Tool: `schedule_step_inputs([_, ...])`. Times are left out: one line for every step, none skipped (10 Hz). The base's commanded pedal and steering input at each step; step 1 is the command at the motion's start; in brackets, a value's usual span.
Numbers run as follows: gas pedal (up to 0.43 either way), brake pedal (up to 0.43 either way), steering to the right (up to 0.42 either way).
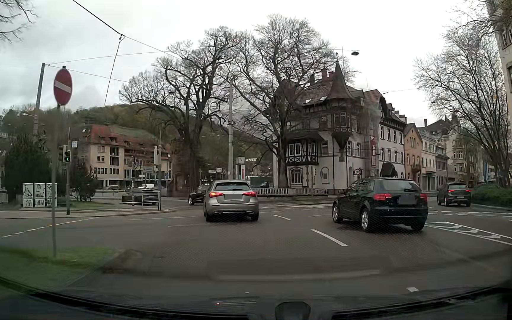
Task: Follow the waypoints while adhering to traffic rules and regulations
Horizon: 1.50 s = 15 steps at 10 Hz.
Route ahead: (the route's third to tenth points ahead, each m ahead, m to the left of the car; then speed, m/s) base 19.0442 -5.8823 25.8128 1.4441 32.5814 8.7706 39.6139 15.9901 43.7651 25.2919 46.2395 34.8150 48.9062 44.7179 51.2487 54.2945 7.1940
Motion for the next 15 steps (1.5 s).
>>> schedule_step_inputs([0.110,0.000,-0.044])
schedule_step_inputs([0.110,0.000,-0.044])
schedule_step_inputs([0.098,0.000,-0.045])
schedule_step_inputs([0.098,0.000,-0.046])
schedule_step_inputs([0.098,0.000,-0.048])
schedule_step_inputs([0.098,0.000,-0.049])
schedule_step_inputs([0.087,0.000,-0.051])
schedule_step_inputs([0.079,0.000,-0.055])
schedule_step_inputs([0.079,0.000,-0.059])
schedule_step_inputs([0.079,0.000,-0.063])
schedule_step_inputs([0.079,0.000,-0.063])
schedule_step_inputs([0.079,0.000,-0.063])
schedule_step_inputs([0.079,0.000,-0.063])
schedule_step_inputs([0.079,0.000,-0.064])
schedule_step_inputs([0.067,0.000,-0.064])
